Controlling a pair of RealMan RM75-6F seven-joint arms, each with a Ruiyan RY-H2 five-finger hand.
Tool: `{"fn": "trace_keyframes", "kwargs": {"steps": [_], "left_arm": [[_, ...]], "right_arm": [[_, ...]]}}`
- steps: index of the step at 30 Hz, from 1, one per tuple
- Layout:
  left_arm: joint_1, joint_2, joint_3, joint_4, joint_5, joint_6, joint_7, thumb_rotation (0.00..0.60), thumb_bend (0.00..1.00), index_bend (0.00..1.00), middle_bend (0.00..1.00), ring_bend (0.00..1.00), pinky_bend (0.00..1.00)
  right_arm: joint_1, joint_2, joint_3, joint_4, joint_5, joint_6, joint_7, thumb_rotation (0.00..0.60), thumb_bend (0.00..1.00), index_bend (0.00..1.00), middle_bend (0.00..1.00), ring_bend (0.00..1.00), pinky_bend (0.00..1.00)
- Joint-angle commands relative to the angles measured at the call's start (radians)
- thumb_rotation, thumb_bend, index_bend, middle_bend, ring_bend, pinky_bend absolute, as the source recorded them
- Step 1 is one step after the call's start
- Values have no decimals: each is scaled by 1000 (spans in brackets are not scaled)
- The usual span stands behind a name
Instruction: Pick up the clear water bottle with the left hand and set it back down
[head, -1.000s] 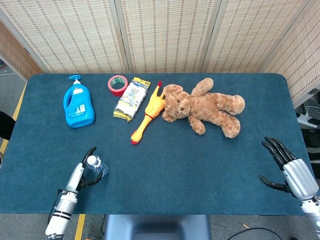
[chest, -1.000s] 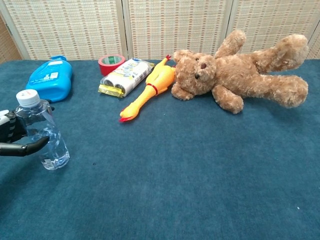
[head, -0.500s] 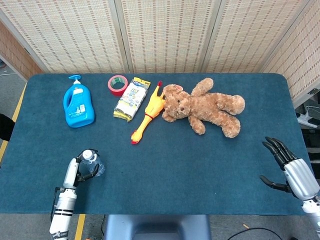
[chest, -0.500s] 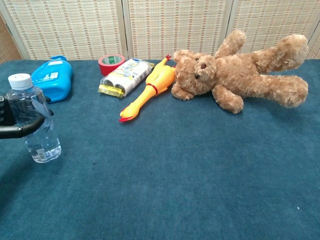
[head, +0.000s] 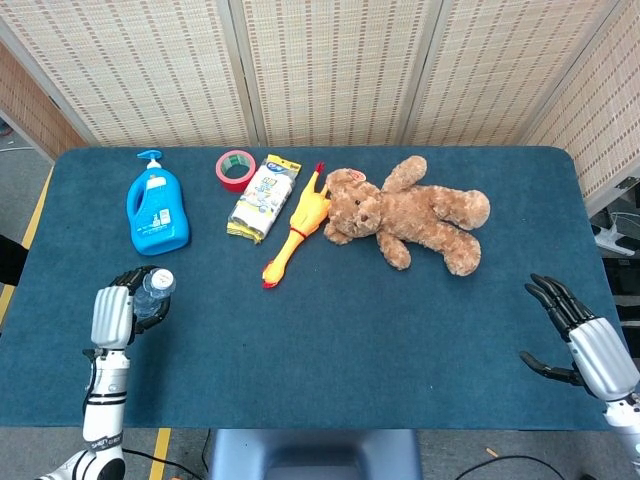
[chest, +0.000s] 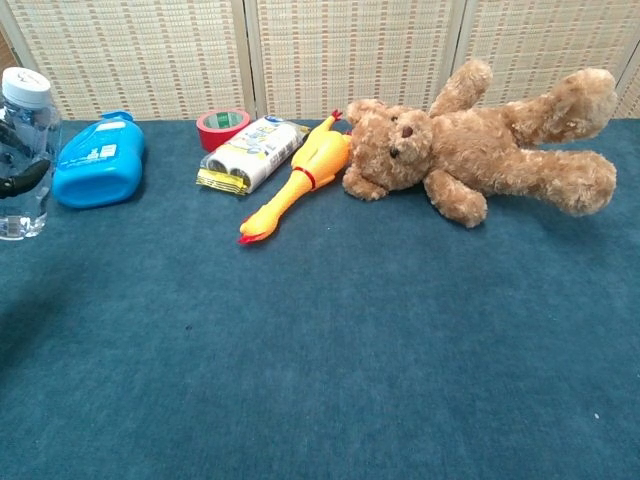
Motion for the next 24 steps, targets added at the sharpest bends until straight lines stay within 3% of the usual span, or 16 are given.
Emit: {"fn": "trace_keyframes", "kwargs": {"steps": [1, 5, 8, 10, 13, 18, 24], "left_arm": [[-5, 65, -41, -162, -76, -91, -425, 600, 468, 412, 464, 449, 498], [6, 130, -50, -250, -100, -202, -810, 600, 466, 417, 466, 454, 498], [11, 155, -57, -272, -108, -254, -1010, 600, 467, 421, 469, 459, 498], [9, 168, -52, -267, -106, -277, -1056, 600, 469, 422, 470, 459, 498], [-2, 152, -38, -210, -129, -260, -883, 600, 484, 425, 471, 462, 498], [-25, 63, -21, -111, -220, -154, -357, 600, 490, 431, 474, 464, 498], [-54, -8, 49, 81, -129, -42, 10, 600, 491, 449, 490, 469, 483]], "right_arm": [[1, 1, -1, -2, 2, -5, -4, 600, 139, 0, 0, 0, 261], [3, 2, -1, -5, 2, -8, -4, 600, 139, 0, 0, 0, 261], [3, 3, -1, -7, 4, -12, -6, 600, 139, 0, 0, 0, 261], [4, 4, -2, -8, 3, -12, -4, 600, 139, 0, 0, 0, 261], [4, 3, -1, -8, 5, -13, -7, 600, 139, 0, 0, 0, 261], [4, 4, -3, -7, 1, -12, -6, 600, 139, 0, 0, 0, 261], [5, 5, -3, -11, 3, -17, -10, 600, 139, 0, 0, 0, 261]]}}
